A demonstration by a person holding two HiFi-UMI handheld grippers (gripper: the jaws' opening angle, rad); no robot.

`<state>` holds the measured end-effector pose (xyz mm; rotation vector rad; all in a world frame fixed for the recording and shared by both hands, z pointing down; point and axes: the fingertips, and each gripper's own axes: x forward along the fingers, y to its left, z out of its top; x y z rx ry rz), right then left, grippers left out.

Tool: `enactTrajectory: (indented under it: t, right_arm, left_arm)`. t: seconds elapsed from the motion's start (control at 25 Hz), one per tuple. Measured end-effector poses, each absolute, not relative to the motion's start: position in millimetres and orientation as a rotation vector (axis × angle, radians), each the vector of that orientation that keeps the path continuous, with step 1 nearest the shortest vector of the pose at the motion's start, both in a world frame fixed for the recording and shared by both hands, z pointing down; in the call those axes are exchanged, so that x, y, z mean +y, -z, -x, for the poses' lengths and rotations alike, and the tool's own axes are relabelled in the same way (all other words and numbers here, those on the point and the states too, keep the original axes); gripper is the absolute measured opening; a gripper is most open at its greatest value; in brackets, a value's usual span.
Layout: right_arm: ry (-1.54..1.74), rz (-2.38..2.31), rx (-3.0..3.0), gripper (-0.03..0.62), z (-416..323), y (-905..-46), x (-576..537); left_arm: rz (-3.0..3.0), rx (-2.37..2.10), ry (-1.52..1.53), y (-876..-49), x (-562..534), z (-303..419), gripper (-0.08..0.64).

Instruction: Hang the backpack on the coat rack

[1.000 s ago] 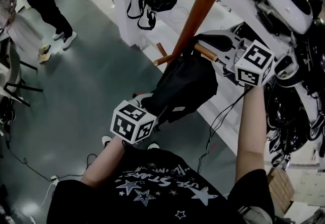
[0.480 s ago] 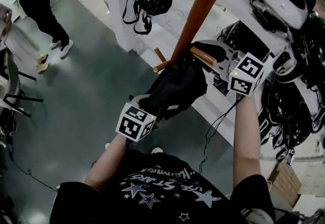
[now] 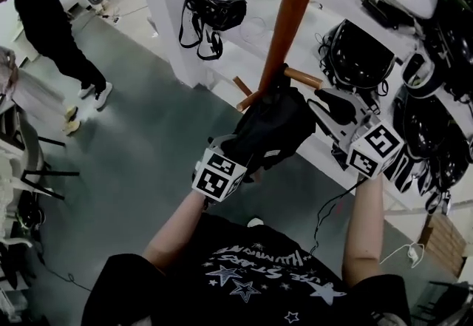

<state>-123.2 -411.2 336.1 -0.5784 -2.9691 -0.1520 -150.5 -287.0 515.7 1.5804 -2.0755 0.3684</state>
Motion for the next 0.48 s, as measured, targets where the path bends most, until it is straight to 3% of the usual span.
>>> enactTrajectory:
  t: [0.48]
  right_arm:
    - [0.029, -0.112, -3.028, 0.117, 66.7, -350.0, -380.9]
  left_arm:
    - [-1.896, -1.882, -0.505, -520.9, -276.7, 138.3, 0.284]
